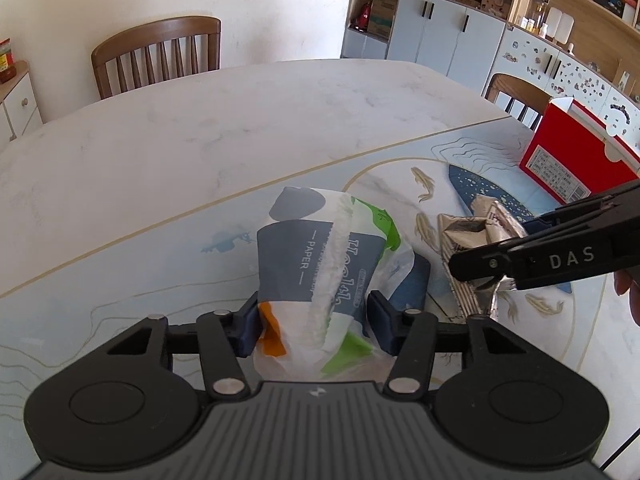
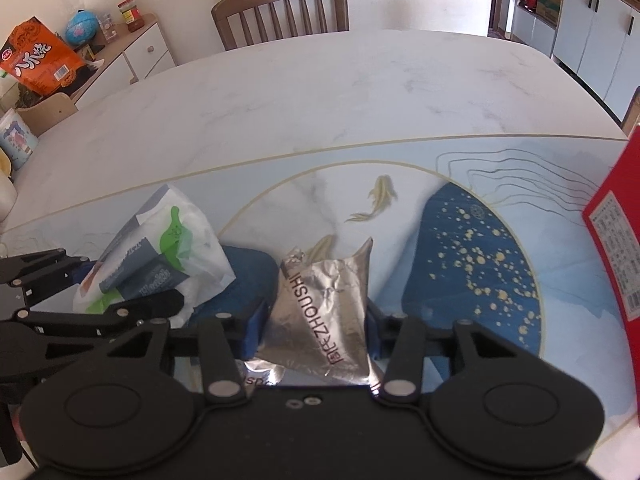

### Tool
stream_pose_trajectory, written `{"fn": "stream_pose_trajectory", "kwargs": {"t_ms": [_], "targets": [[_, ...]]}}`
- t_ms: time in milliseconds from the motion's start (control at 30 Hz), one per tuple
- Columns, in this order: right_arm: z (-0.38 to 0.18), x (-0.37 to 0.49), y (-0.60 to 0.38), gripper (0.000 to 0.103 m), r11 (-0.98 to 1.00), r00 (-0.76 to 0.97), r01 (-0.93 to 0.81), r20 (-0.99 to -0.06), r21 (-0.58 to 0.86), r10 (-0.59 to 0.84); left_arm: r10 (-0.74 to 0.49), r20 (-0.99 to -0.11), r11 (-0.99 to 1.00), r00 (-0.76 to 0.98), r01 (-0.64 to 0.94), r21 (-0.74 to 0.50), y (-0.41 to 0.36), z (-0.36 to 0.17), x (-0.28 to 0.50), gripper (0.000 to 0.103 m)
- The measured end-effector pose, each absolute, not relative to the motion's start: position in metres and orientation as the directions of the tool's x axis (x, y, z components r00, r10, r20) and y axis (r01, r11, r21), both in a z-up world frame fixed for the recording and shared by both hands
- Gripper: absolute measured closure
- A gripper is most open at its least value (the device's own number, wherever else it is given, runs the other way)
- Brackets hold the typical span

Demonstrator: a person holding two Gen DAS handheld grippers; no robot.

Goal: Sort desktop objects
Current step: 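Grasp the white-green tissue pack with the left gripper while the right grasps the silver ZHOUSHI bag, then carry the tissue pack and silver bag over the red shoebox with both grippers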

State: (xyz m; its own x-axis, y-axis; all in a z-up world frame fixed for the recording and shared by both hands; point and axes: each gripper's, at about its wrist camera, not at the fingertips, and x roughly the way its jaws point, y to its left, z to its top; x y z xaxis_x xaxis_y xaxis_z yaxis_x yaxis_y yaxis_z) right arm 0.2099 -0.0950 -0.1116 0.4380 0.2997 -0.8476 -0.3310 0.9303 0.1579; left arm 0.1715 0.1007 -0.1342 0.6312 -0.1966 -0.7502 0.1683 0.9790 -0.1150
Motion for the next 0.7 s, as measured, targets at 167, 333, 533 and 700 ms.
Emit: {"fn": "stream_pose_trajectory", "kwargs": {"t_ms": [167, 333, 533, 700], "targets": [[-0.103, 0.201, -0.107, 0.056, 0.932, 0.454, -0.324, -0.839, 0.159, 0.301, -0.205, -0.751, 0.977, 0.628, 0.172, -0.123, 0.095, -0.128, 0.166, 0.053], [-0.094, 0.191, -0.122, 0.056, 0.935, 0.466, -0.318, -0.832, 0.16, 0.301, -0.215, -0.752, 0.975, 0.622, 0.185, -0.126, 0.084, -0.122, 0.158, 0.054], [-0.087, 0.181, -0.139, 0.056, 0.94, 0.483, -0.298, -0.823, 0.166, 0.299, -0.219, -0.749, 0.973, 0.626, 0.198, -0.119, 0.068, -0.114, 0.149, 0.054], [-0.081, 0.176, -0.151, 0.056, 0.941, 0.493, -0.29, -0.816, 0.174, 0.303, -0.224, -0.743, 0.971, 0.63, 0.209, -0.115, 0.057, -0.106, 0.144, 0.054]]}}
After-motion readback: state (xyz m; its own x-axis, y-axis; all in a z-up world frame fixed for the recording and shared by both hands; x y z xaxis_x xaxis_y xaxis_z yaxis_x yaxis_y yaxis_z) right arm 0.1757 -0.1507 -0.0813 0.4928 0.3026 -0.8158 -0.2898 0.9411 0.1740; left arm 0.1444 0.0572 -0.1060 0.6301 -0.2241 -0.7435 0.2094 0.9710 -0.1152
